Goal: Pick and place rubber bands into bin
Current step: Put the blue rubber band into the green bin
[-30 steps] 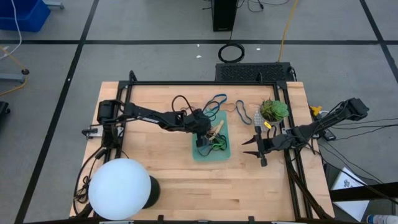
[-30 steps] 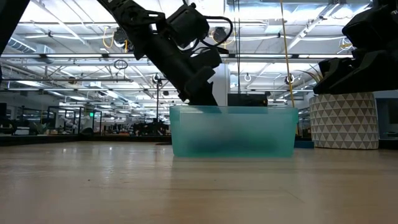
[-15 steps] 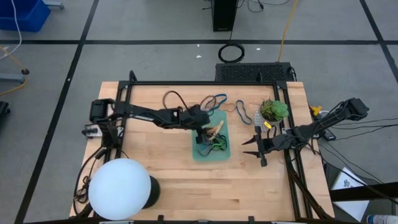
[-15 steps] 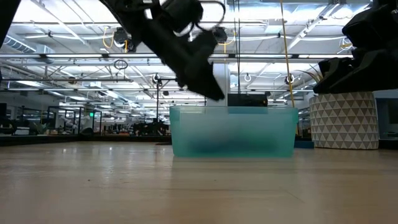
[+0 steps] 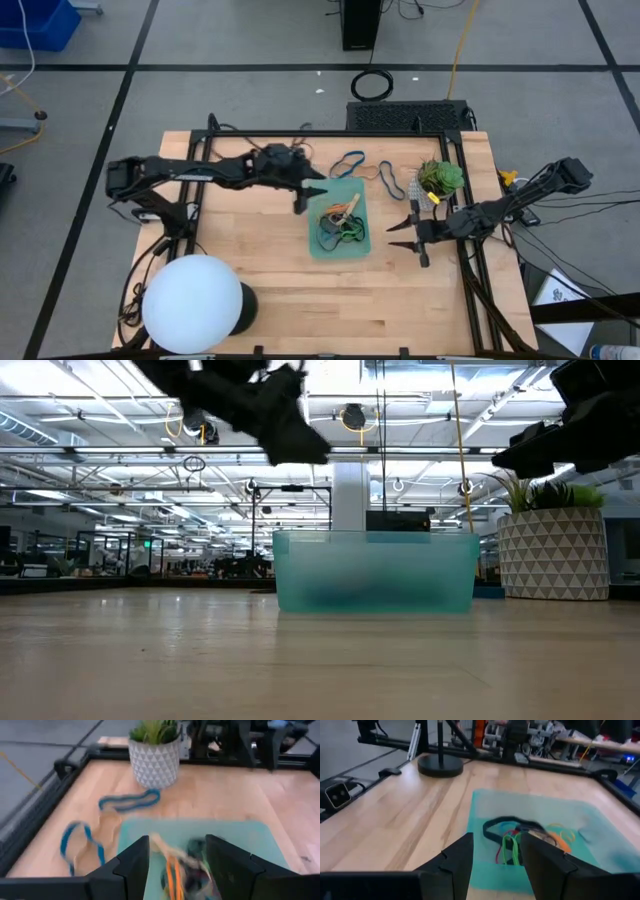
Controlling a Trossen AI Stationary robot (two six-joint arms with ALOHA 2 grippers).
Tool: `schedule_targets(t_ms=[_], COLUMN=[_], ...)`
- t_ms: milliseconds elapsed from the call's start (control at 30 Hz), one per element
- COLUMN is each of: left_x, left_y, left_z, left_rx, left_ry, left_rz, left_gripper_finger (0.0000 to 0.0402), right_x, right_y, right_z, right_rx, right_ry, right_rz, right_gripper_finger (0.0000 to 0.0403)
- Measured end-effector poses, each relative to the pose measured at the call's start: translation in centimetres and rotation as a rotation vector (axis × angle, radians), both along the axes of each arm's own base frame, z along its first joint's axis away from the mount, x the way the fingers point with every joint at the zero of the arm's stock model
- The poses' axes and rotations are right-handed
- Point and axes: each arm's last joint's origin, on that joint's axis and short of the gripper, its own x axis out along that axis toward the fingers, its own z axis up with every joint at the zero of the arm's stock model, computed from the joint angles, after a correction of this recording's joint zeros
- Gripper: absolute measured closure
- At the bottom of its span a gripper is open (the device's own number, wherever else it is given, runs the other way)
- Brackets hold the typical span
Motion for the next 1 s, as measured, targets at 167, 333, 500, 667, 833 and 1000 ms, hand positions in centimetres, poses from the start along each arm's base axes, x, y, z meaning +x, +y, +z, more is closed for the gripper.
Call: schedule_targets(t_ms=[167,333,500,667,833,1000], left_x=[-3.5,-6.3,-8.1,-9.1,-10.6,-12.7], left_y=[-0.1,-0.1,-0.3,-0.3,-0.7,-1.0], left_z=[-1.0,-2.1,-3.1,-2.8,-3.6,-4.6], left_rx=[-0.004,-0.011,-0.037,0.003,0.014,0.022], left_ry=[-0.115,-0.202,-0.214,-0.234,-0.229,-0.321], left_rz=[0.039,0.176,0.330,0.394,0.393,0.408], left_gripper_finger=[0.0201,0.0201,0.0201,0.0201,0.0201,0.0201], right_x=[0.4,1.2,2.0,3.4,5.8,8.1], right_y=[-0.3,-1.1,-3.1,-5.6,-8.0,-10.1], right_z=[1.4,4.5,8.3,11.1,12.3,10.5], right_rx=[-0.017,-0.057,-0.029,-0.016,0.021,0.086], right_ry=[-0.042,0.018,0.213,0.426,0.557,0.690], right_rz=[-0.026,-0.114,-0.276,-0.448,-0.542,-0.526], right_gripper_finger=[0.0245,0.0245,0.0245,0.0245,0.0245,0.0245])
